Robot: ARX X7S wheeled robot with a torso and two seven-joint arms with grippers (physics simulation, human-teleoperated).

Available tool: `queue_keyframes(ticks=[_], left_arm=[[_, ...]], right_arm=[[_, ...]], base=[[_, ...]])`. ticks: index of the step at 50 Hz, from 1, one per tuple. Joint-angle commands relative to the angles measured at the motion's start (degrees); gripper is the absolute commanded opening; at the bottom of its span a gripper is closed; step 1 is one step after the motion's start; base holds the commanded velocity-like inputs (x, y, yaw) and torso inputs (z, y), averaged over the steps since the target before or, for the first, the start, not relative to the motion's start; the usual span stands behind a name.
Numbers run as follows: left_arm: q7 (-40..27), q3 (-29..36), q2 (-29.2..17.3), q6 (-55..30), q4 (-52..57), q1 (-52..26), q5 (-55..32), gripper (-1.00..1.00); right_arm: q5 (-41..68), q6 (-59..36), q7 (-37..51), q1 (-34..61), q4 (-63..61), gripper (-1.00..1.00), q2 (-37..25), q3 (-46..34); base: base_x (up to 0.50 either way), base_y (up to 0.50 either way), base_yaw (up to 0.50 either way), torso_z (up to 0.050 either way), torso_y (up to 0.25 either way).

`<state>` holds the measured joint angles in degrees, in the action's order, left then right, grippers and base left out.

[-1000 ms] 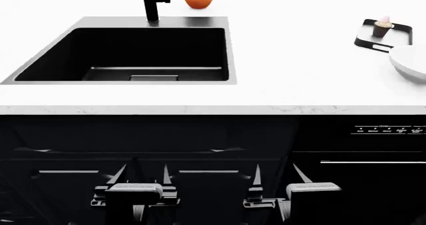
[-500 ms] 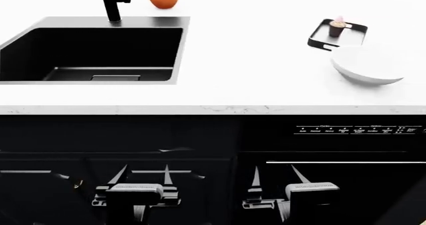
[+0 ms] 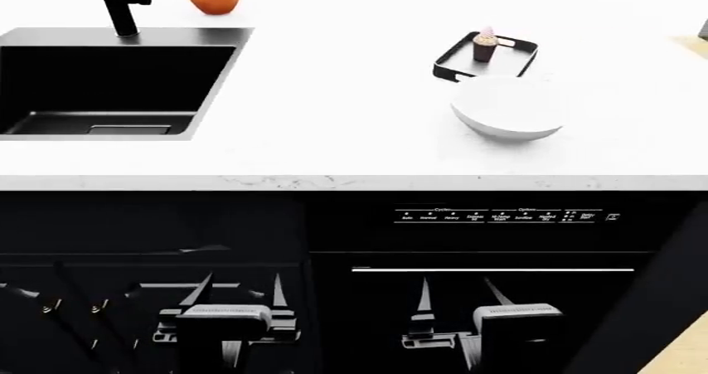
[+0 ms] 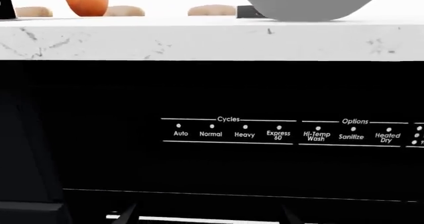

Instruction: Move the fresh-baked cupcake off the tray onto the counter, and place the bowl used for mixing into the sink.

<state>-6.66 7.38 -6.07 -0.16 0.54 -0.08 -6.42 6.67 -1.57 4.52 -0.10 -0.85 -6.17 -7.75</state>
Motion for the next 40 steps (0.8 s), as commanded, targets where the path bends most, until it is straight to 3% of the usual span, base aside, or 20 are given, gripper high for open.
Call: queue_keyframes(ticks=[1, 32, 40], left_arm=[[-0.63, 0.72, -0.59, 0.41, -0.48, -0.14, -0.67, 1.0], [-2.15, 2.27, -1.93, 0.27, 0.2, -0.09, -2.06, 1.0], [-2.3, 2.63, -2.13, 0.83, -0.63, -0.48, -2.36, 1.0]], right_arm=[[0.71, -0.05, 0.82, 0.32, 0.51, 1.0, -0.51, -0.58], [2.01, -0.45, 2.59, 0.19, -0.12, 1.0, -1.82, -2.08], [2.17, 0.32, 3.05, 0.42, 0.31, 1.0, -2.06, -2.23]], base=[[0.0, -0.5, 0.0, 0.0, 0.0], [0.0, -0.5, 0.0, 0.0, 0.0], [0.0, -0.13, 0.0, 0.0, 0.0]])
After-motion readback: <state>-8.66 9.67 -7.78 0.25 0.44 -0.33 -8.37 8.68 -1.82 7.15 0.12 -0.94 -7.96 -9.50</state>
